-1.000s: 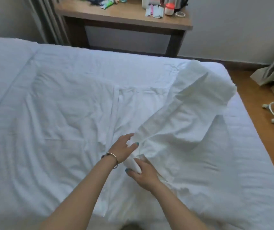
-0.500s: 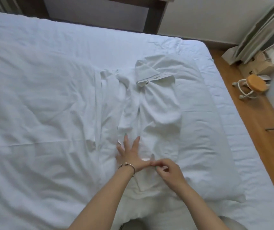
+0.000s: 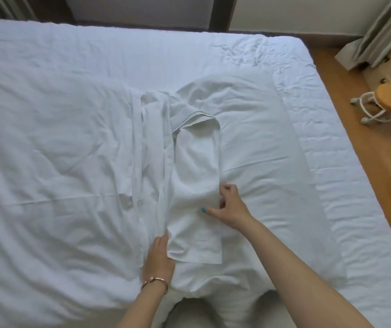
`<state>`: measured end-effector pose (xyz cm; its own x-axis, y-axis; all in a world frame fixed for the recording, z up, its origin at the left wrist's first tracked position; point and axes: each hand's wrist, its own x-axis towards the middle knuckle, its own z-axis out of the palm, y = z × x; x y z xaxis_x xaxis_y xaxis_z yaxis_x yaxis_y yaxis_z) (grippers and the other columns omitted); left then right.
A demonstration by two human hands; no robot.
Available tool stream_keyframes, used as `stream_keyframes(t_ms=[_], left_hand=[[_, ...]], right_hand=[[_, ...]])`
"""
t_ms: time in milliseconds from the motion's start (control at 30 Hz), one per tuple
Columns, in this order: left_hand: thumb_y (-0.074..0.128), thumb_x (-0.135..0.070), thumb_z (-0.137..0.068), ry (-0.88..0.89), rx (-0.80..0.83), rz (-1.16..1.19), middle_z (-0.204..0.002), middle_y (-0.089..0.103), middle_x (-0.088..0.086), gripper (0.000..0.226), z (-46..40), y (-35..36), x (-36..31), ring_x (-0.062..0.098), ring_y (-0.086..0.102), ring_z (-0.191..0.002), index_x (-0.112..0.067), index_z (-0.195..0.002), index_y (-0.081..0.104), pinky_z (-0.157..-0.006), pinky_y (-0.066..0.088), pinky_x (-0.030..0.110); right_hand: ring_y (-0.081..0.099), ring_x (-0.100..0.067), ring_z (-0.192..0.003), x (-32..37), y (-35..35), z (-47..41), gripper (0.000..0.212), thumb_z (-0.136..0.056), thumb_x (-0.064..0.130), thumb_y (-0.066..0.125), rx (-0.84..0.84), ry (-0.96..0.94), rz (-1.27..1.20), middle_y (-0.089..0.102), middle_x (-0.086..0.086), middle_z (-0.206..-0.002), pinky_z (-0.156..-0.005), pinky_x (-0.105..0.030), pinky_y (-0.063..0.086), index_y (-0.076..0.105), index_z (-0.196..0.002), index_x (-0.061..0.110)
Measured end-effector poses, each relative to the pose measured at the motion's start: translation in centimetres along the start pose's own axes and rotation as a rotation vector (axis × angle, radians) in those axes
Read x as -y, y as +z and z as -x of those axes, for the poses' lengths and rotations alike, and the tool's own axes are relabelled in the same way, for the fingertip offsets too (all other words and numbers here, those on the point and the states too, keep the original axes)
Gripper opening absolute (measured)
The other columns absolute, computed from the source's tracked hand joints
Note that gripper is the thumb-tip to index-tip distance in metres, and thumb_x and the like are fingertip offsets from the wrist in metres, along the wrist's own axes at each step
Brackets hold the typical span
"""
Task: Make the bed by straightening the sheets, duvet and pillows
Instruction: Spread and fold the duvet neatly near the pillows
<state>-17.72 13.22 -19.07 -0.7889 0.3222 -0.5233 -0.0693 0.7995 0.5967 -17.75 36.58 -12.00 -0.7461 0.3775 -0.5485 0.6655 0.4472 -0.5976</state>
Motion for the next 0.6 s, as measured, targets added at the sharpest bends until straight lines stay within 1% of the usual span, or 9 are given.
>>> stream_keyframes(t_ms=[100,167,233,267,333,400,433,500,600], left_hand=[[0.055,-0.017,-0.075,-0.169,0.076,0.000,-0.124,0.051,-0.006,0.061,-0.5,-0.7,-0.1,0.023,0.048,-0.119,-0.033,-0.134,0.046,-0.094,0.046,0.039],[0.059,-0.014,-0.067,-0.246,0.057,0.140,-0.125,0.046,-0.002,0.064,-1.6,-2.1,-2.3,0.026,0.044,-0.122,-0.028,-0.128,0.047,-0.097,0.041,0.037],[0.059,-0.001,-0.066,-0.160,-0.086,0.301,-0.125,0.040,0.001,0.063,-2.5,-4.1,-4.6,0.024,0.044,-0.120,-0.019,-0.126,0.049,-0.099,0.040,0.034],[0.058,0.006,-0.069,-0.083,-0.179,0.377,-0.123,0.040,0.000,0.060,-2.5,-5.6,-5.7,0.022,0.046,-0.116,-0.017,-0.125,0.051,-0.098,0.040,0.032],[0.053,0.016,-0.072,-0.012,-0.389,0.430,-0.118,0.043,0.000,0.055,-2.9,-8.6,-7.1,0.020,0.049,-0.109,-0.010,-0.121,0.054,-0.092,0.039,0.027],[0.050,0.006,-0.075,0.012,-0.589,0.371,-0.118,0.045,0.002,0.047,-3.8,-11.4,-7.7,0.019,0.049,-0.106,-0.007,-0.120,0.056,-0.093,0.038,0.027],[0.047,-0.001,-0.074,0.058,-0.672,0.310,-0.117,0.046,0.001,0.047,-4.5,-12.1,-7.9,0.019,0.048,-0.106,-0.008,-0.119,0.057,-0.095,0.038,0.030],[0.044,-0.009,-0.073,0.270,-0.687,0.208,-0.112,0.052,-0.002,0.043,-6.0,-12.2,-9.4,0.021,0.050,-0.106,-0.009,-0.114,0.061,-0.099,0.040,0.036],[0.044,-0.026,-0.088,0.736,-0.340,-0.106,-0.116,0.060,0.003,0.034,-9.0,-7.4,-13.0,0.026,0.054,-0.111,-0.017,-0.114,0.063,-0.093,0.043,0.050]], right_hand=[[0.055,-0.014,-0.106,0.5,0.2,-0.4,0.082,-0.070,0.037,0.083,0.064,0.072,-0.152,0.047,0.001,-0.124,-0.086,-0.029,0.049,0.041,-0.139,0.023],[0.058,-0.021,-0.111,2.5,0.7,-1.4,0.069,-0.070,0.034,0.072,-0.029,0.008,-0.188,0.059,-0.002,-0.121,-0.083,-0.026,0.045,0.048,-0.132,0.017],[0.060,-0.030,-0.107,5.9,2.0,-2.5,0.050,-0.077,0.024,0.058,-0.030,-0.146,-0.071,0.063,-0.010,-0.117,-0.079,-0.025,0.041,0.055,-0.125,0.009],[0.061,-0.030,-0.102,8.1,3.0,-2.6,0.039,-0.083,0.018,0.058,0.097,-0.225,-0.022,0.062,-0.010,-0.114,-0.078,-0.025,0.041,0.057,-0.120,0.008],[0.061,-0.021,-0.088,11.3,4.5,-2.6,0.022,-0.092,0.015,0.059,0.509,-0.326,0.013,0.057,-0.003,-0.106,-0.071,-0.020,0.042,0.057,-0.114,0.015],[0.063,-0.012,-0.086,11.8,4.1,-3.8,0.035,-0.095,0.017,0.058,0.720,-0.248,-0.133,0.060,0.002,-0.110,-0.069,-0.016,0.046,0.055,-0.129,0.023],[0.064,-0.012,-0.090,11.1,3.0,-4.5,0.044,-0.095,0.013,0.056,0.642,-0.213,-0.235,0.061,0.000,-0.117,-0.073,-0.017,0.048,0.051,-0.136,0.025],[0.063,-0.016,-0.100,8.3,-0.2,-6.4,0.051,-0.092,0.005,0.054,0.211,-0.234,-0.250,0.057,-0.003,-0.132,-0.086,-0.025,0.050,0.052,-0.136,0.030],[0.038,-0.026,-0.136,3.3,-5.4,-8.7,0.056,-0.087,0.025,0.063,-0.319,-0.319,0.437,0.037,-0.001,-0.152,-0.110,-0.045,0.034,0.047,-0.140,0.039]])
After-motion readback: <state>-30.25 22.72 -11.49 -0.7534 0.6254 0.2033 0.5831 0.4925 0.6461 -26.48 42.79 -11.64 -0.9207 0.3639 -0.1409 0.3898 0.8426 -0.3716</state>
